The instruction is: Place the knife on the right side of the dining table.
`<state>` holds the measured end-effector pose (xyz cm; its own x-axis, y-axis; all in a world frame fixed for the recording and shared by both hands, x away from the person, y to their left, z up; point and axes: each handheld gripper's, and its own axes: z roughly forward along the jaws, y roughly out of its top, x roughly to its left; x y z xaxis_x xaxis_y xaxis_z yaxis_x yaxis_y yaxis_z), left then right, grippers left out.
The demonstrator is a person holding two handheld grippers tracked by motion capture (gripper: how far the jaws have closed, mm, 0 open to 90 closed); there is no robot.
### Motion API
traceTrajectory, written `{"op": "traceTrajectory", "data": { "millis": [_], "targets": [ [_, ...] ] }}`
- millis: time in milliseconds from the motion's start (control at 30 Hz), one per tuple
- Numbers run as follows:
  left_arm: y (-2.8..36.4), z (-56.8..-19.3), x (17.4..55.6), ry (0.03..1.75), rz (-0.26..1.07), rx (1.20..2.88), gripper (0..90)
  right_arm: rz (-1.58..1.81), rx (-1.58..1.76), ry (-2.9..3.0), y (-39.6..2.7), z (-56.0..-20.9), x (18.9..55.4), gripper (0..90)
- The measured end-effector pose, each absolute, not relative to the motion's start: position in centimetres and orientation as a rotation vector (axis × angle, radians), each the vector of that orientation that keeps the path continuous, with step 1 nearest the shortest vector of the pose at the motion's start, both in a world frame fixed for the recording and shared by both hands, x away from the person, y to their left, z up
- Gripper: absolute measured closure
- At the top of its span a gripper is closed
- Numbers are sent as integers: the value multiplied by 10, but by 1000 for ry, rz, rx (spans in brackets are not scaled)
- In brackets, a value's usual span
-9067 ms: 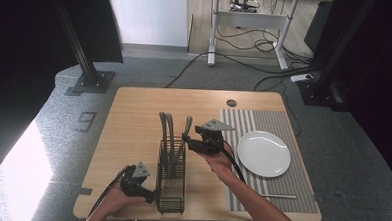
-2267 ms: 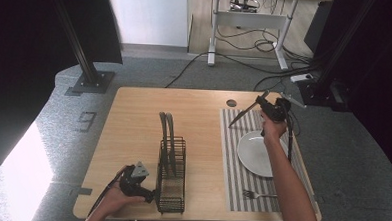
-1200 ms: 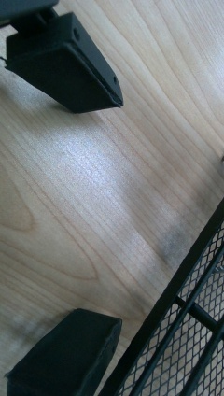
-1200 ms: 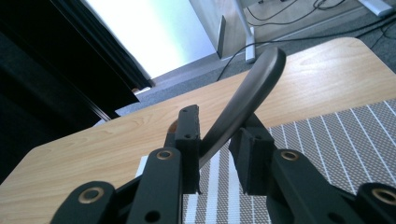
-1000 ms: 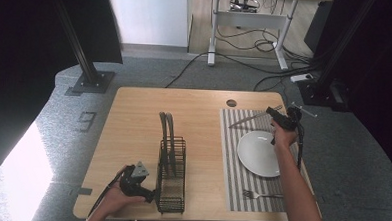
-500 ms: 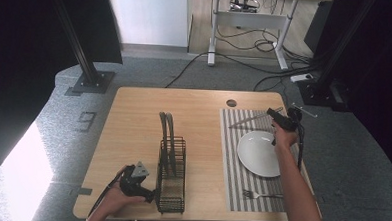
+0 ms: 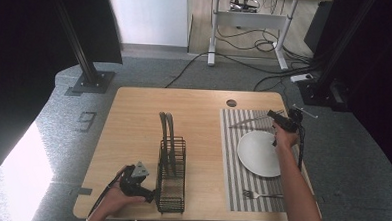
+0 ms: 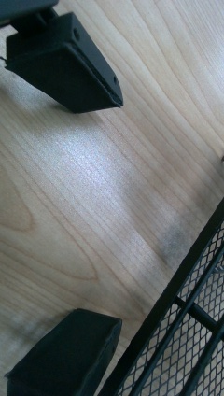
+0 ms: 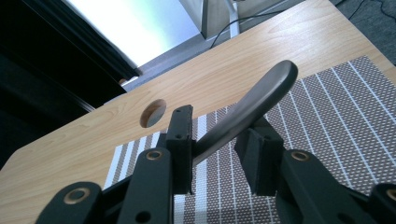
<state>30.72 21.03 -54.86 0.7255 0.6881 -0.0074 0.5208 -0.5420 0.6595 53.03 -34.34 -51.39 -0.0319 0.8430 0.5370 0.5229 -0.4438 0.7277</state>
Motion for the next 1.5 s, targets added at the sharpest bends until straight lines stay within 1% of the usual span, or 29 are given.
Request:
{"op": "traceTrajectory", "data": {
  "millis": [567,1133,1500],
  "targets": [
    [210,-549,307,914,335,2273,0,1438,2039,1432,-354,-531,536,624],
    [210,-549,307,915,336,2272,0,1382,2079,1437,-355,-536,539,591],
    [210,-549,307,917,336,2272,0,1314,2096,1443,-355,-542,541,543]
  ]
}}
